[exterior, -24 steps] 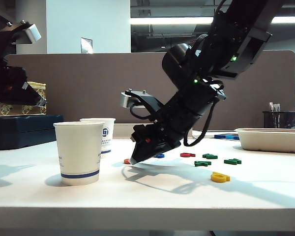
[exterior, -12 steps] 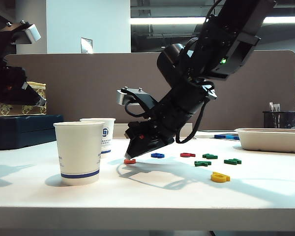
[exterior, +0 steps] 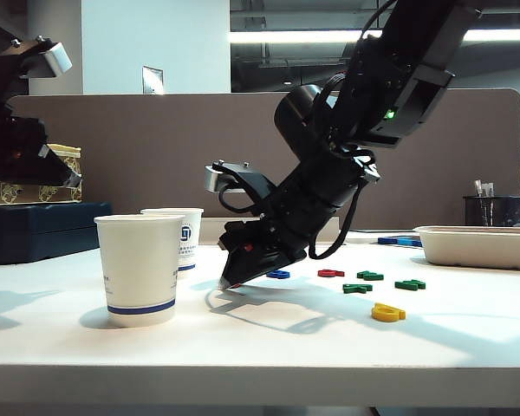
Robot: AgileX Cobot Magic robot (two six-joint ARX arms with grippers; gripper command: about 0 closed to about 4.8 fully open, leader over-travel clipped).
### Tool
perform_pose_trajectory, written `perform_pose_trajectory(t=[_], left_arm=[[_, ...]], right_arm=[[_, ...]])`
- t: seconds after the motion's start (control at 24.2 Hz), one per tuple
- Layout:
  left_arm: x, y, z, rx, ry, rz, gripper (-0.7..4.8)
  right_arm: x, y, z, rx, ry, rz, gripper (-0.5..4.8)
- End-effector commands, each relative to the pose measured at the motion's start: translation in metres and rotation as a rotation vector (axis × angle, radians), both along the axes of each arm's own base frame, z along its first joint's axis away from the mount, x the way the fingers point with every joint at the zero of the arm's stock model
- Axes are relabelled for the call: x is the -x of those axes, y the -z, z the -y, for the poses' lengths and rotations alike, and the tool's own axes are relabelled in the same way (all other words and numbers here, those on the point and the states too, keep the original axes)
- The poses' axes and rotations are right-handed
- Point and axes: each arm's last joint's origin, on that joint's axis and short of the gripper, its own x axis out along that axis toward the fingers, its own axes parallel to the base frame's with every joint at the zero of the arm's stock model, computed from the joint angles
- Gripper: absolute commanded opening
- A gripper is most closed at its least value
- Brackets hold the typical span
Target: Pick up the letter "c" and put it in the paper cup.
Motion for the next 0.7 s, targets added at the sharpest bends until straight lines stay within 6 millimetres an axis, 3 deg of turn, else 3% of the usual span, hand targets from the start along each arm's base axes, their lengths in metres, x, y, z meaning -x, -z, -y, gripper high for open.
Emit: perform_pose_trajectory(t=[0.04, 0.7], left_arm=[[-0.0010, -0.0038, 0.0002, 0.001, 0.005, 0.024, 0.27], [-0.0010, -0.0038, 0.0002, 0.001, 0.005, 0.024, 0.27]], right_arm=[[0.0004, 0.0013, -0.0018, -0.002, -0.005, -0.002, 1.49], [0.0003, 0.0013, -0.0018, -0.006, -0.006, -0.005, 1.34]])
